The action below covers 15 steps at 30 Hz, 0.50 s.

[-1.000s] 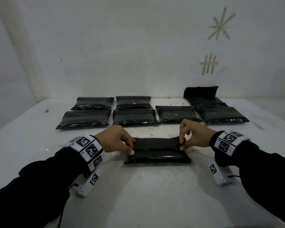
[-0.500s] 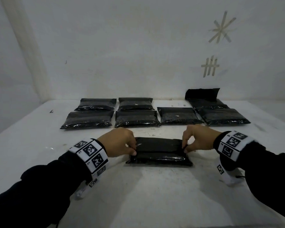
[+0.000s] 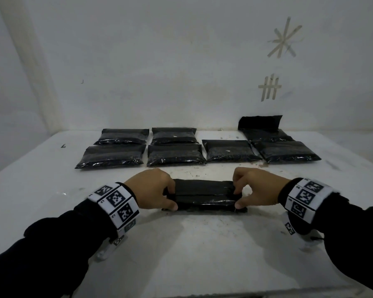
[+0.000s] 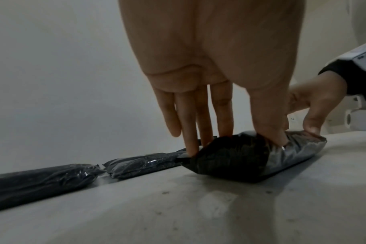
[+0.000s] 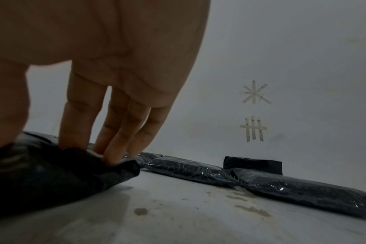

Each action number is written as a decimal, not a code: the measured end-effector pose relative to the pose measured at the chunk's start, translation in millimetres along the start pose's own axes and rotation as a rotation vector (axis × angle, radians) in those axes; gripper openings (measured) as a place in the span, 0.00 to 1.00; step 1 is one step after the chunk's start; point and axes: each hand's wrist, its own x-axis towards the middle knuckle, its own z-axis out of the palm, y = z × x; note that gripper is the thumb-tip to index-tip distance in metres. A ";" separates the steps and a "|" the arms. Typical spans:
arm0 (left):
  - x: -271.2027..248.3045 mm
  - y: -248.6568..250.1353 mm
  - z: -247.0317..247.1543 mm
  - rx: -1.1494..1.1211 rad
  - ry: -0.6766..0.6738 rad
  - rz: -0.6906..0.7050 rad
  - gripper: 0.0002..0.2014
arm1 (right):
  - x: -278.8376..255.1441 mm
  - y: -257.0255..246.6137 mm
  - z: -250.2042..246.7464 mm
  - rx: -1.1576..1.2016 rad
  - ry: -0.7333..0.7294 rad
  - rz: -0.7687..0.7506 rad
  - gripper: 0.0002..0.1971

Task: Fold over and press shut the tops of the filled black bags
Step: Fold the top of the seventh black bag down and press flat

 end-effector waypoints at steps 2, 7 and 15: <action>1.3 -3.0 0.4 -0.078 -0.029 -0.022 0.20 | 2.6 0.4 0.1 0.023 -0.016 0.005 0.15; 4.7 -6.7 -0.8 -0.156 -0.055 -0.082 0.19 | 13.6 0.5 -2.4 0.106 0.005 0.055 0.12; 8.3 -8.9 0.0 -0.145 -0.117 -0.096 0.33 | 27.0 -8.1 0.5 0.113 -0.010 0.026 0.28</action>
